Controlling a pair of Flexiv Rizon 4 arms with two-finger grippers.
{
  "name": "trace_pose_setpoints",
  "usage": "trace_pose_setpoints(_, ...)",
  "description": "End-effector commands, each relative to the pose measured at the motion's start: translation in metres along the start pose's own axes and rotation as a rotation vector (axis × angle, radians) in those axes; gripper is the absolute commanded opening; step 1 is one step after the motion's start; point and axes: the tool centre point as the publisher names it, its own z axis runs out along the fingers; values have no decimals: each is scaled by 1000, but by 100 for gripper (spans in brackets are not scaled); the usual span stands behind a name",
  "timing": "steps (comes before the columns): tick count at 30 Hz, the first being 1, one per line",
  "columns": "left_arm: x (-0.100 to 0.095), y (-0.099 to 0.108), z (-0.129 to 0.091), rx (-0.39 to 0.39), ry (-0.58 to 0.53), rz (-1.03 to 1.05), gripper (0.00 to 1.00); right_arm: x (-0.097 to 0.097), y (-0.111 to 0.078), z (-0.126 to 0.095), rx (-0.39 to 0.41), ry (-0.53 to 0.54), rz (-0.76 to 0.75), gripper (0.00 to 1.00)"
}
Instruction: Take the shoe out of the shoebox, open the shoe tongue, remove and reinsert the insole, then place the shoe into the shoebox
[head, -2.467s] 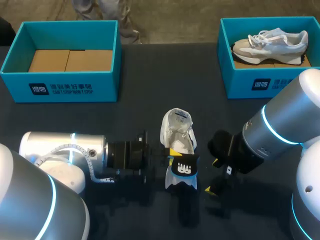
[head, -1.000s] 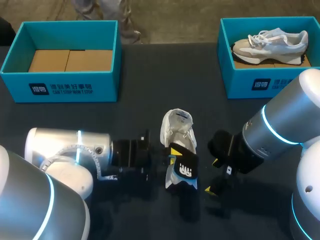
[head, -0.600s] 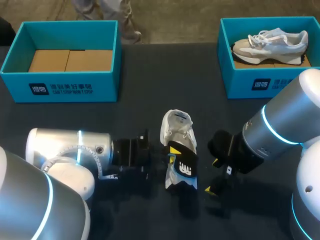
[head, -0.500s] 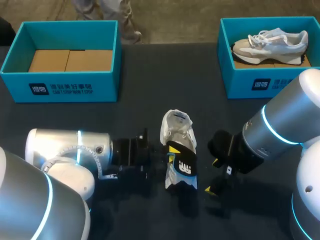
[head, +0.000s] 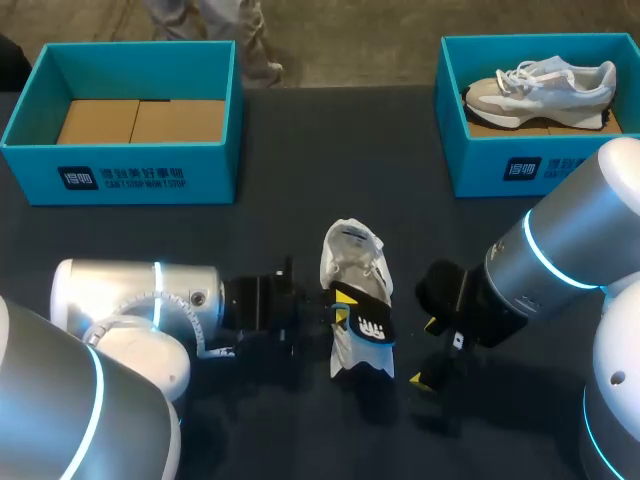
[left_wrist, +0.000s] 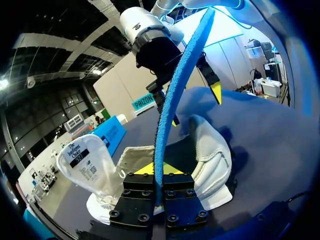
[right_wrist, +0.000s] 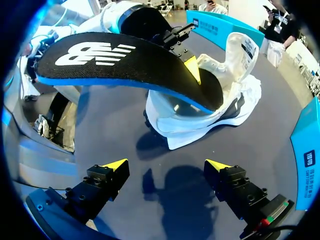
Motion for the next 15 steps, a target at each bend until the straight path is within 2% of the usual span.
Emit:
trace_pose_setpoints(1, 2, -3, 0, 5, 11, 4, 0, 1, -1, 0, -1, -2, 0, 100)
trace_pose_setpoints(11, 8, -12, -2, 19, 24, 22, 0, 1, -1, 0, -1, -2, 0, 100)
trace_pose_setpoints(15, 10, -14, -1, 18, 28, 27, 15, 1, -1, 0, -1, -2, 0, 100)
